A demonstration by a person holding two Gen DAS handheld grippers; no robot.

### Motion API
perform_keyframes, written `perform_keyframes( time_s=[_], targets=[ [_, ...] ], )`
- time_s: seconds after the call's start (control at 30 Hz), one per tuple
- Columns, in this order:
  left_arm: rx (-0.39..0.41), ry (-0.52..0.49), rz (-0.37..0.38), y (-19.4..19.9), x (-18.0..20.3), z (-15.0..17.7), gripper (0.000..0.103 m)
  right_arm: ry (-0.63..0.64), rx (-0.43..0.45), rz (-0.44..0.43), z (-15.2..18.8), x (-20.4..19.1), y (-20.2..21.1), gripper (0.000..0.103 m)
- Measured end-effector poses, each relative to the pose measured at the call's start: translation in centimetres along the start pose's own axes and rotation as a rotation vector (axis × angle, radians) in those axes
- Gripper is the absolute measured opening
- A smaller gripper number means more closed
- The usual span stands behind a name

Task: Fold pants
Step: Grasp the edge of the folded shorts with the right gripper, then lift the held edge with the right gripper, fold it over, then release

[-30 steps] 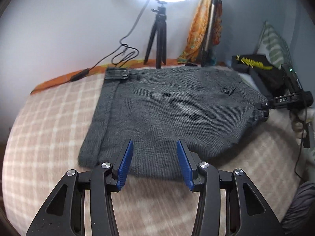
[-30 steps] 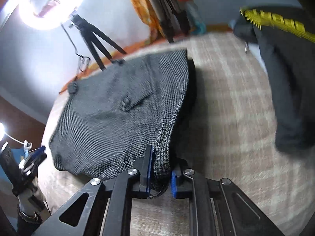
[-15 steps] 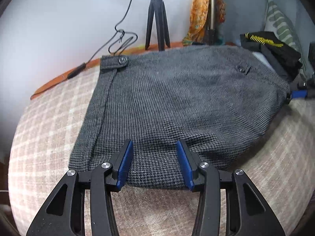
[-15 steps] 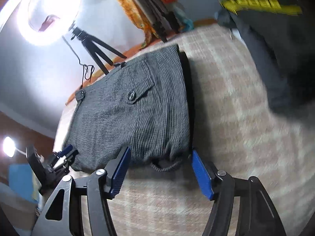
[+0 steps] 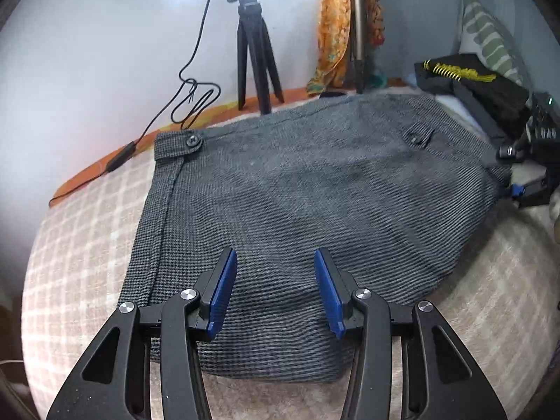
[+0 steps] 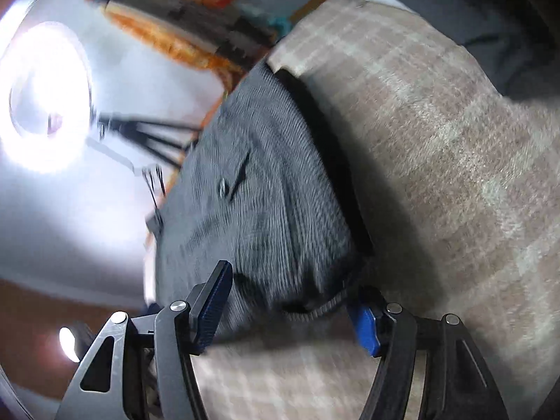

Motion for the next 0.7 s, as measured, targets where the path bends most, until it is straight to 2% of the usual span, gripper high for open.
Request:
perform_keyframes(
  time_s=[0.07,0.17,0.27,0.33,0.43,0.53,0.7],
  targets=[
    [-0.012,-0.002,-0.020,-0.6,-0.4,0.6,0.045,-0.015,0.038,0.017,-0.4,-0.2,-0.2,0.063],
    [-0.019,0.004,-0.030,-1.1,-0.9,1.5,0.046,-0.022,0.075,0.065,-0.9,-0.7,-0.9,0.040],
    [-0.014,0.002,-0.024,-1.0,-0.9,1.6,0.046,0.029,0.090,0.101,-1.0,-1.7,-0.9,0.025],
    [-0.014,0.010,-0.030,-0.6,-0.8,0.8,0.046,0.082,0.108,0.114,-1.2,-2.4,-0.1,0.023],
    [0.044,0.002,-0.016,0.1,0.7,-2.1,0.046,0.140,0.128,0.125,-1.4,-3.7,0.6,0.022],
    [0.066,-0.014,-0.008,-0.9,3.0,-4.8,0.046,0.190,0.145,0.144,-1.1,-4.6,1.1,0.021],
    [0.021,-0.038,-0.039,-4.5,5.3,-6.6,0.046,0.227,0.155,0.150,-0.8,-5.1,1.6,0.021]
  ],
)
Point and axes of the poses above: each gripper's, at about its wrist camera, not at the fingertips, and y roughly against the way its jaws point, x to its right, z to its underside, the point moved 3 cm from there along -y, roughly the way its jaws point, and after that the axes turned 6 degrees about y, right-handed, at the moved point
